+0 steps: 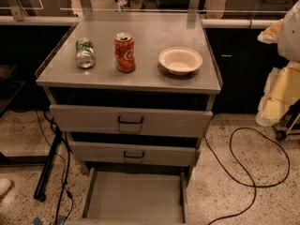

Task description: Close bottom drawer

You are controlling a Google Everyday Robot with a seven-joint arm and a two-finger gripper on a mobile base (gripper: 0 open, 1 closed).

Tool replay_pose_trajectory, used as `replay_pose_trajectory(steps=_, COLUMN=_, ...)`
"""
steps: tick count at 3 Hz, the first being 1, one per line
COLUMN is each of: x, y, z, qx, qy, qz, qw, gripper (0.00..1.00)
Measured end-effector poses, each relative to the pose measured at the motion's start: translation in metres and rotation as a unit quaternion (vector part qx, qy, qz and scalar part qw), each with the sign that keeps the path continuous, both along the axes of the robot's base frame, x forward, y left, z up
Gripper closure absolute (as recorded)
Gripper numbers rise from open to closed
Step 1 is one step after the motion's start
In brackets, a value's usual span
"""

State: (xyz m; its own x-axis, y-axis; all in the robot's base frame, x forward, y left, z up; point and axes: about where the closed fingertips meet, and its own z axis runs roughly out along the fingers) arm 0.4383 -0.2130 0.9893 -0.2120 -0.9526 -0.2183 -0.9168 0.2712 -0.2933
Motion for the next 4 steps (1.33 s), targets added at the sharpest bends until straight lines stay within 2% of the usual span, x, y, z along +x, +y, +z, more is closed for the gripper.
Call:
replay_pose_trajectory(steps=1, x=0.0000, y=0.0000, z=0.0000, qx=0.000, qy=0.000, qz=0.000, qw=1.0000, gripper=0.01)
replay_pose_trajectory(steps=4, x=0.0000, y=0.0000, z=0.0001, qx=0.000, qy=0.000, qz=0.000, qw=1.0000, gripper=0.69)
